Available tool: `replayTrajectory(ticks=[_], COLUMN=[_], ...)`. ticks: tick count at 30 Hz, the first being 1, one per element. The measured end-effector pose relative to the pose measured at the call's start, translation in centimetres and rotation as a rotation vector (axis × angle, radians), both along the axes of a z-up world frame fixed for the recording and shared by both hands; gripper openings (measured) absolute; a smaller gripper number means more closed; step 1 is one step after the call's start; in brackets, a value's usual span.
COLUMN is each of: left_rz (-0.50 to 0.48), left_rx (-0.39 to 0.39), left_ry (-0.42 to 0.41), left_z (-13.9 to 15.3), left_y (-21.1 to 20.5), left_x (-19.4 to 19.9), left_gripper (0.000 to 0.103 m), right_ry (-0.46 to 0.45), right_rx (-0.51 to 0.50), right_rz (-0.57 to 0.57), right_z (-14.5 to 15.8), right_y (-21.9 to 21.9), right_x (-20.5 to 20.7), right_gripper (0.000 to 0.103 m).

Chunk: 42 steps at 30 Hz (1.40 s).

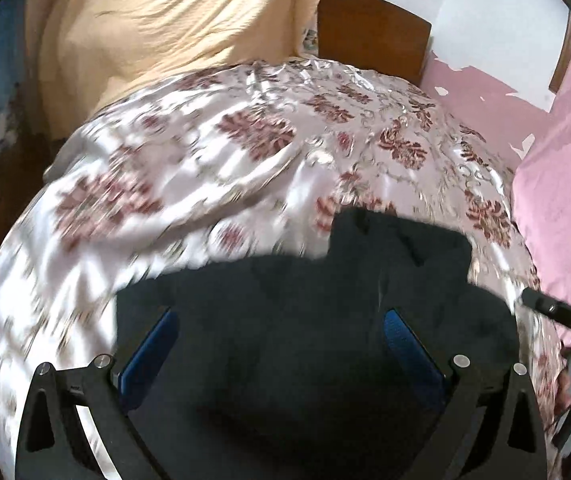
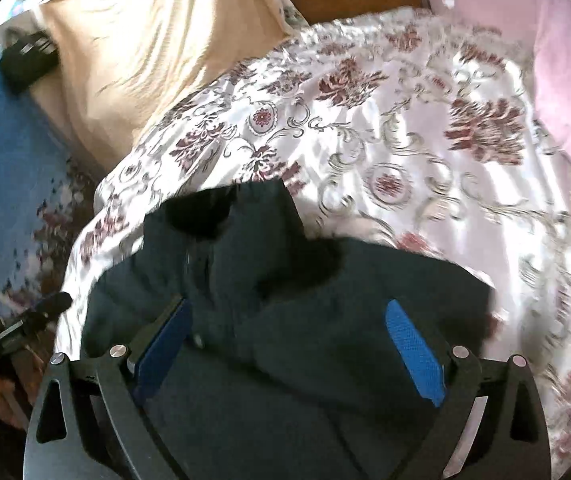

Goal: Fold large clothes

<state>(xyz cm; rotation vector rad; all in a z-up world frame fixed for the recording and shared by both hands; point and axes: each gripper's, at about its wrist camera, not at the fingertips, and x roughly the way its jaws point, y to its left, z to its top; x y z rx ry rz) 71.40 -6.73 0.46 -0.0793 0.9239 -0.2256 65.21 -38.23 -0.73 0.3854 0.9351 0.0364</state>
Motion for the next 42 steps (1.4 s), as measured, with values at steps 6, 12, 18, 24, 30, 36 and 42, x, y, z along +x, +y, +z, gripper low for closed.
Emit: replayTrajectory(ticks=[6,12,18,24,30,36,42], left_rz=[0.026,-0.006,-0.056,-0.072,-0.099,-0.116,-0.118], left_rx=[0.021,0.055,-0.051,-0.008,-0.022,-0.067,-0.087], left_ry=[0.034,0.029,-0.029,-0.181,-0.262,-0.286,-0.212], left_z=[-2.0,-4.1,-2.8,1.2,3.8,3.3,-0.9], left_y=[-3.9,-6.2,-5.0,-1.8,1.1,3.2,4.3], left_x=[6.5,8.6,6.7,0.1,-7.4,-14.3,-16.9], left_gripper=[0.103,0.07,0.008,0.006,0.005,0.005,0.004], right_ry=[0.004,0.054,-0.028,-0.162,-0.264,-0.338,-0.304], right_rx=[0.002,0.007,-0.012,-0.151,-0.271,-0.453,-0.547], right_rz=[-0.032,-0.076,-0.015,0.089,0.191,0.263,0.298], right_z=[-2.0,-5.0,-3.9,1.1,5.3,6.6,3.8], right_y=[1.4,2.0,2.8,3.2,4.5,7.2,8.4], right_x=[6.6,10.3,8.8,3.6,-4.8,-12.8,-17.0], right_gripper=[0.095,0.041,0.019,0.012,0.008,0.007,0.006])
